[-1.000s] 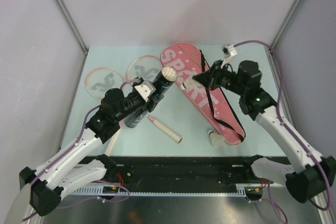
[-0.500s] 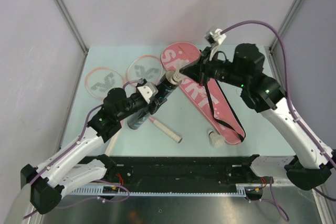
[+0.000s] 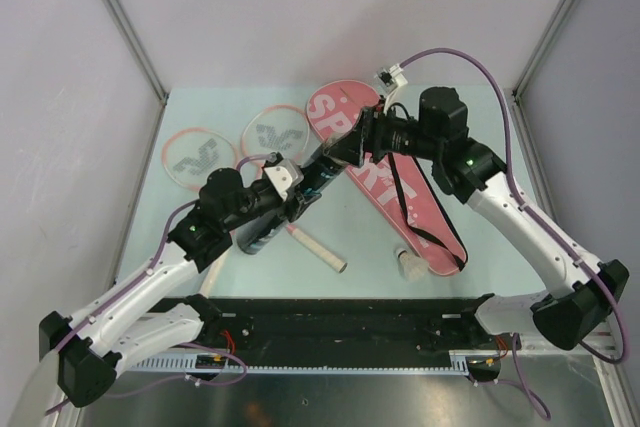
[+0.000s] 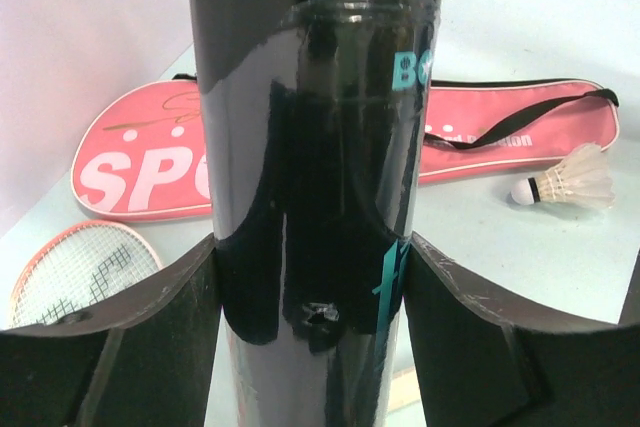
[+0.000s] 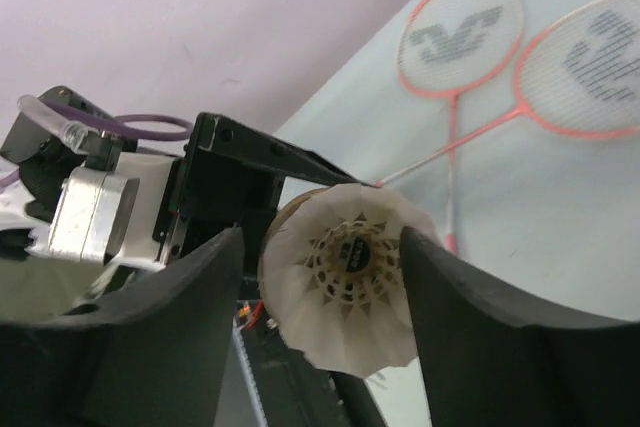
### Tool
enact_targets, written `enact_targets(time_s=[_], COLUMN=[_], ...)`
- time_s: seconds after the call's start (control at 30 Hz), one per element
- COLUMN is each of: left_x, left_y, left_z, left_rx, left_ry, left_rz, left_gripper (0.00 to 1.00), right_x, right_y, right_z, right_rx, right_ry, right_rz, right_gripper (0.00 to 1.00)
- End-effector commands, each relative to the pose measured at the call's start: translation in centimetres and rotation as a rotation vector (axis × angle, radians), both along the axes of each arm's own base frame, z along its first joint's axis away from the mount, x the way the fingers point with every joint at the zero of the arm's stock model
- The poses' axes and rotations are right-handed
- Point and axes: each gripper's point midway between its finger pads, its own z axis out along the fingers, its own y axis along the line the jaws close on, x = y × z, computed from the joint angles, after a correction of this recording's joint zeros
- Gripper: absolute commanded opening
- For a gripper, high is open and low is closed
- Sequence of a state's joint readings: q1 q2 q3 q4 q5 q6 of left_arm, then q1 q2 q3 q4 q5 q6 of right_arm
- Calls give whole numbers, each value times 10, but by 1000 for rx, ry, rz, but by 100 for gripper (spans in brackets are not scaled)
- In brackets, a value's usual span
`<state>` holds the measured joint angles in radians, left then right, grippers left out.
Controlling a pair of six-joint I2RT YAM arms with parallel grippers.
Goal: Pack up the badminton gear
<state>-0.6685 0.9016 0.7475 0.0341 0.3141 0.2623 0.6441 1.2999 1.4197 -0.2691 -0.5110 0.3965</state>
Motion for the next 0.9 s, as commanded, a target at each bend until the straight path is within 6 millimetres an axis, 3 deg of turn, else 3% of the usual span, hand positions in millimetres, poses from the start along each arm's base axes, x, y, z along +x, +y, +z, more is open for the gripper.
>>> enact_targets(time_s=[0.0,0.07,0.13,0.37,0.43,0.53,0.7,0.77,0.8,0.87], left_x=[-6,-7,-7,-5,-3,1,15,18,18,19], left_y=[-7,-8,-8,-10,-10,-9,-6,-4,-3,0], left_z=[45,47,46,45,46,50,50,50,50,49], left_rx=[-76,-86,-87,-94,-101,-121,-126,-117,-114,-107], left_ry=[-134,-130,-124,-105,-101,-95,-86,-97,-101,-108], left_rz=[-51,-56,-58,-56,-46,-19,50,67,73,85], left_gripper=[0,0,0,0,0,1,1,0,0,0], right_x=[-21,-17,-26,-30,-26,-8,6,13,13,19], right_y=[10,16,27,36,38,22,-24,-34,-37,-41], right_z=[21,2,-7,-12,-29,-8,70,70,80,76], right_rx=[150,110,84,66,23,26,141,111,113,81], right_ry=[102,156,161,155,184,94,-101,-86,-100,-92], right_rz=[176,164,193,233,250,177,50,22,17,-11], right_gripper=[74,74,74,77,77,77,83,83,82,81])
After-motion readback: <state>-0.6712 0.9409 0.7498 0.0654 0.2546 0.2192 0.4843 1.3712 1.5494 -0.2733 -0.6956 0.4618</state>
